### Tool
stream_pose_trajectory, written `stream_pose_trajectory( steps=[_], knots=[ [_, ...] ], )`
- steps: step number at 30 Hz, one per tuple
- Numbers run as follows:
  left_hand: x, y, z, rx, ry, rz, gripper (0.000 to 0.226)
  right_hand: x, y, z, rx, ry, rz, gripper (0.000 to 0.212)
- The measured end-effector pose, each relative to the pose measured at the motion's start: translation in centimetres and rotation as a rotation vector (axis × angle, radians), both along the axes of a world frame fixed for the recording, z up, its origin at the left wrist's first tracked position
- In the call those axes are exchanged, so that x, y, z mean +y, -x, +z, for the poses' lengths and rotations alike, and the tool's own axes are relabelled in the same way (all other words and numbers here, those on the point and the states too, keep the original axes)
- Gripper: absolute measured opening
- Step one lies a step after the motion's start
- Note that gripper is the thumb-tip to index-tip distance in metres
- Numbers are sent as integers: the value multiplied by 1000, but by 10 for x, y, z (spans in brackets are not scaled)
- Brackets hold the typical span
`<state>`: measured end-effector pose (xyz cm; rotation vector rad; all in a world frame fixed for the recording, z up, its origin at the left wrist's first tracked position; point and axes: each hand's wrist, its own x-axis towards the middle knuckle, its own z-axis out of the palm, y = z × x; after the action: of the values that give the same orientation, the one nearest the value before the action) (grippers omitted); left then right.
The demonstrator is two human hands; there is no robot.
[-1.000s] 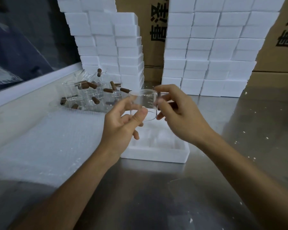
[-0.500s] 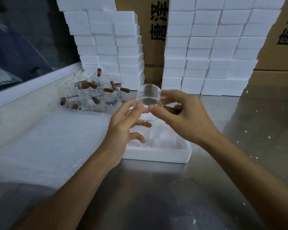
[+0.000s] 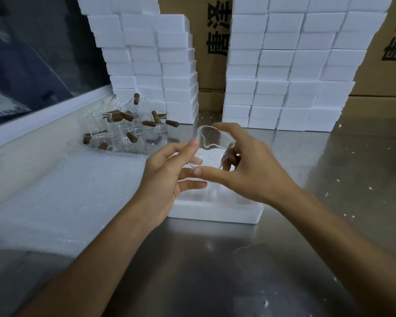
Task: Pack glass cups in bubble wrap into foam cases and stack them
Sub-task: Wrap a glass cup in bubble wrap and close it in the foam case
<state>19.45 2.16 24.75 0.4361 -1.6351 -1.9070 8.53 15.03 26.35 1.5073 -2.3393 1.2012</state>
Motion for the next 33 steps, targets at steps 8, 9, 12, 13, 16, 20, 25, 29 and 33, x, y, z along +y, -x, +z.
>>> stream_pose_trajectory(
  steps=[8,9,12,13,16,20,25,29,33],
  knots=[
    [-28,-5,-1,-152,421,372,20,2,7,-1,-125,36,-45,87],
    [-38,-7,-4,-224,586,511,17,2,8,-1,-148,33,-57,85],
    [-64,-20,-12,-626,943,760,18,3,10,0,-270,51,-71,82],
    [-70,-23,-14,-770,969,777,29,3,10,0,-312,56,-66,80],
    [-80,-24,-18,-980,968,788,40,2,12,0,-469,94,-33,66],
    [-78,-22,-19,-945,950,759,21,3,15,-1,-559,113,-20,56],
    [-71,-25,-13,-672,1039,814,4,3,14,0,-536,114,-29,75],
    [-54,-20,-2,-304,1102,718,21,4,15,1,-560,155,-31,69],
    [-36,-15,0,-135,1241,578,45,4,15,1,-585,184,-36,82]
  ],
)
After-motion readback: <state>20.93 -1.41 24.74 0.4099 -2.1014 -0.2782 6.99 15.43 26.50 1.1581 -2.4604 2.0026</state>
